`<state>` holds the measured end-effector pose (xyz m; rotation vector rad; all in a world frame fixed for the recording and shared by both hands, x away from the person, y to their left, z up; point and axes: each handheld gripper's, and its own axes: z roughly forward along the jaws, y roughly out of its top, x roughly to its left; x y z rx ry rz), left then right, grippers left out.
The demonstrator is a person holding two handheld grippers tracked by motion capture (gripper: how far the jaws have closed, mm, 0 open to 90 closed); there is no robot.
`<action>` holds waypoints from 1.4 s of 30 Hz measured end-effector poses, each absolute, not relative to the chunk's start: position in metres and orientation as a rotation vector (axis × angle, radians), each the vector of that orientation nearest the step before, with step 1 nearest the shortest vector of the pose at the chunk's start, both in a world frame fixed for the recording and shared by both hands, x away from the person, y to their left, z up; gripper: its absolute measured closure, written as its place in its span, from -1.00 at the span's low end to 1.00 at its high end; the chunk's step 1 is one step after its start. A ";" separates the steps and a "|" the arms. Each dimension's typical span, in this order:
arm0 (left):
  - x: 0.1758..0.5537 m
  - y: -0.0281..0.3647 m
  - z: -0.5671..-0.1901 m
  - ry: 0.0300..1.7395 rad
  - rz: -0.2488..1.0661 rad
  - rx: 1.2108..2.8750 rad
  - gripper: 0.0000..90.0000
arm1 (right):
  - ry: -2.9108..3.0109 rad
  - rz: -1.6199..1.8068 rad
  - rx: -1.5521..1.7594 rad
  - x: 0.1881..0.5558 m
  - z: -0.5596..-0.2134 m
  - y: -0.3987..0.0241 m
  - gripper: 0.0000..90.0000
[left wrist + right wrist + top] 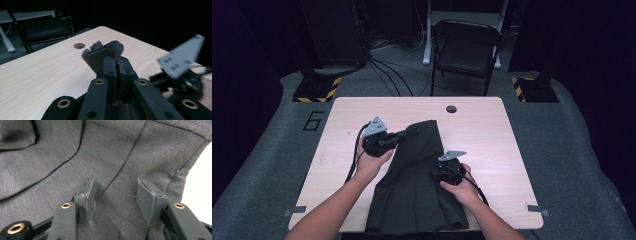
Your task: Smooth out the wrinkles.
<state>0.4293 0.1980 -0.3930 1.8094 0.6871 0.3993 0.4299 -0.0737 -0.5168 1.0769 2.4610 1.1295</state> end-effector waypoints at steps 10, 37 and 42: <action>0.385 0.194 -0.406 0.559 0.350 1.877 0.91 | 2.447 1.145 1.090 0.429 -0.518 -0.074 0.10; 0.342 0.188 -0.470 0.468 0.147 2.030 0.91 | 2.458 1.171 1.102 0.431 -0.518 -0.078 0.10; 0.342 0.190 -0.483 0.498 0.123 2.038 0.91 | 2.465 1.179 1.102 0.431 -0.518 -0.078 0.10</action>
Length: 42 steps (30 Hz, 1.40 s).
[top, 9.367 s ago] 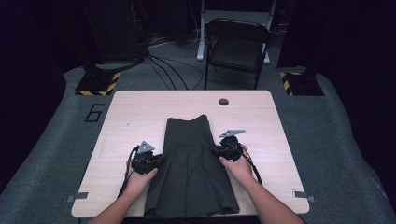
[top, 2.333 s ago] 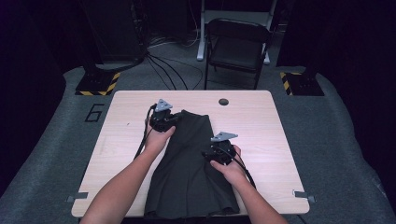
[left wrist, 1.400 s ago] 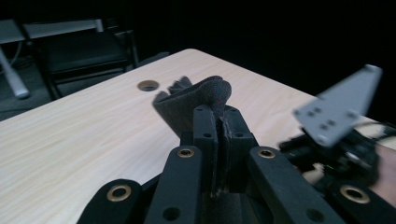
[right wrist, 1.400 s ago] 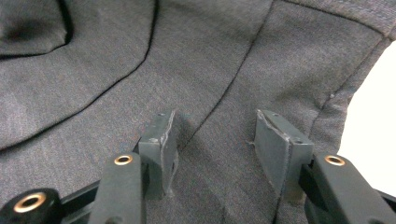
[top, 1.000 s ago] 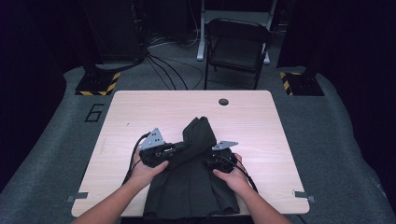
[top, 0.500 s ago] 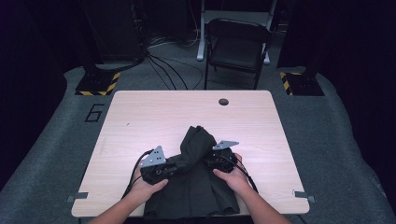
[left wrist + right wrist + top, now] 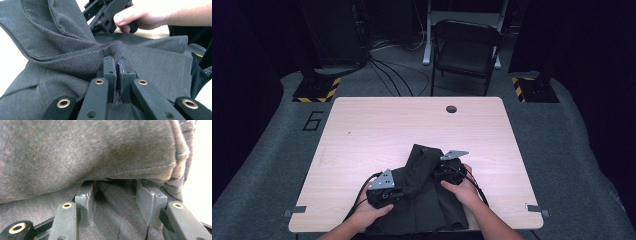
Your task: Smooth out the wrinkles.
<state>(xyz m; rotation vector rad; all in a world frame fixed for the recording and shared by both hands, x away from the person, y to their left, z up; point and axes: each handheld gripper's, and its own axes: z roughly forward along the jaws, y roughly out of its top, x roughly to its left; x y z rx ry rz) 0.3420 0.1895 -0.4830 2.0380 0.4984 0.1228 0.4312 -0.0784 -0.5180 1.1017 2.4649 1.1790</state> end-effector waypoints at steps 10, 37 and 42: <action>0.341 0.183 -0.499 0.467 0.102 2.145 0.91 | 2.485 1.159 1.075 0.431 -0.516 -0.079 0.10; 0.346 0.181 -0.510 0.492 0.033 2.149 0.90 | 2.392 1.356 0.975 0.406 -0.451 -0.099 -0.35; 0.346 0.181 -0.510 0.491 0.024 2.153 0.90 | 2.419 1.352 0.975 0.423 -0.451 -0.093 -0.45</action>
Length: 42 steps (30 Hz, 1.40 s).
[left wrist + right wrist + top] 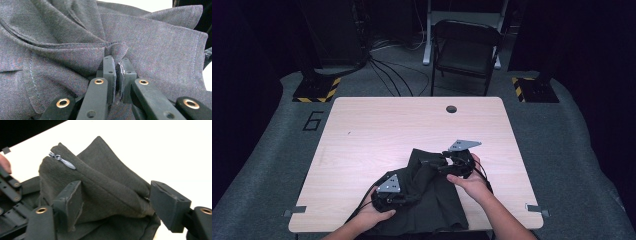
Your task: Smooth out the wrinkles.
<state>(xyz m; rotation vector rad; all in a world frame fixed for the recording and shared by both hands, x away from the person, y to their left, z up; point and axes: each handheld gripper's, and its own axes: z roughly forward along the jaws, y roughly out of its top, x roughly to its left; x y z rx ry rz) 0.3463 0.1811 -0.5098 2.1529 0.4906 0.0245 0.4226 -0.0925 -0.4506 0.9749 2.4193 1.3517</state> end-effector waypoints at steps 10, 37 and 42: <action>0.347 0.181 -0.511 0.499 0.024 2.143 0.90 | 2.487 1.313 0.901 0.447 -0.458 -0.077 -0.67; 0.347 0.186 -0.509 0.546 -0.009 2.103 0.70 | 2.529 1.361 0.825 0.444 -0.473 -0.099 0.37; 0.346 0.192 -0.503 0.588 0.011 2.080 0.35 | 2.515 1.370 0.825 0.443 -0.476 -0.104 0.40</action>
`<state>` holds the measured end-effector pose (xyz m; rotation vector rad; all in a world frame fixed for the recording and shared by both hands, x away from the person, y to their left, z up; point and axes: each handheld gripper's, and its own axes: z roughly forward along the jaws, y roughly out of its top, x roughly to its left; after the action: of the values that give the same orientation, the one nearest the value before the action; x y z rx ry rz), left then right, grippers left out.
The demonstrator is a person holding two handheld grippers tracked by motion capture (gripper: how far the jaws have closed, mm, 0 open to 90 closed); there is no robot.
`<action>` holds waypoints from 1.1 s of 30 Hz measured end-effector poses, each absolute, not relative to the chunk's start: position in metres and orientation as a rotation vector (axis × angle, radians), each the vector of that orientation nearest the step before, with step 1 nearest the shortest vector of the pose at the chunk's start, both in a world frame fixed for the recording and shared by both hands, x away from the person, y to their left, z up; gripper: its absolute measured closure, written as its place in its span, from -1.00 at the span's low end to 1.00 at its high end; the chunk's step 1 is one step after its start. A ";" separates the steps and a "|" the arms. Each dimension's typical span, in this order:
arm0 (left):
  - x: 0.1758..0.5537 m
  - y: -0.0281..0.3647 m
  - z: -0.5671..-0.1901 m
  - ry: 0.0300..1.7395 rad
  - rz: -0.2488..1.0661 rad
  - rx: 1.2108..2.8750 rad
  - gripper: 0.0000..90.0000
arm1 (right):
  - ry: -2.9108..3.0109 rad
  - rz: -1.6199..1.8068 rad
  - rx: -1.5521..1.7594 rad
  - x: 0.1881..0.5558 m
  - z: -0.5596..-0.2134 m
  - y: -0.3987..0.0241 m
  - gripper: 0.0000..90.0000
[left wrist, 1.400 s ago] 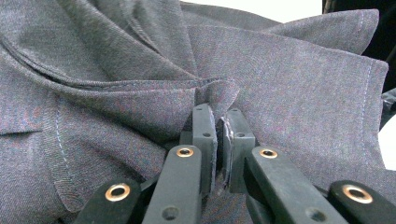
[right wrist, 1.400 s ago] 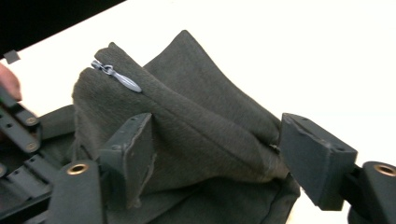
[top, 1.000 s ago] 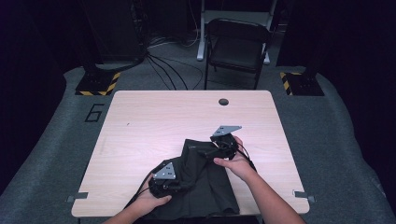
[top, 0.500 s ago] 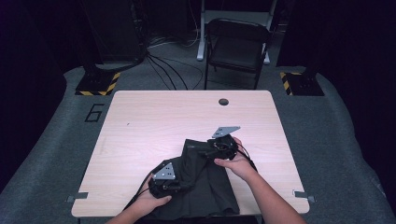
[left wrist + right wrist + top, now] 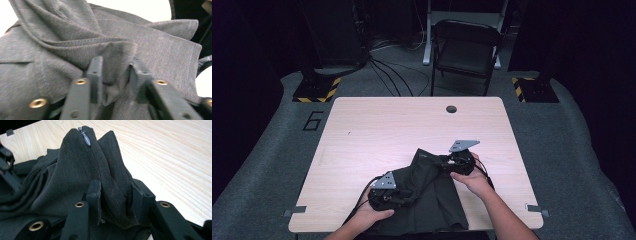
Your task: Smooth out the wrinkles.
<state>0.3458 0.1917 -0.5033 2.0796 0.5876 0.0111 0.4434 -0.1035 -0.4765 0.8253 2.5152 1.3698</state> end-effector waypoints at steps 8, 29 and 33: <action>0.343 0.210 -0.483 0.609 0.089 2.069 0.12 | 2.496 1.385 0.828 0.442 -0.479 -0.108 0.39; 0.392 0.201 -0.462 0.820 0.170 1.933 -0.17 | 2.483 1.398 0.823 0.440 -0.480 -0.109 0.37; 0.402 0.190 -0.470 0.858 0.165 1.932 -0.17 | 2.482 1.402 0.815 0.440 -0.480 -0.109 0.37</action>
<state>0.4018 0.1896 -0.4695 1.9323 0.8580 0.1650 0.4404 -0.1093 -0.4798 0.8147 2.4821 1.4021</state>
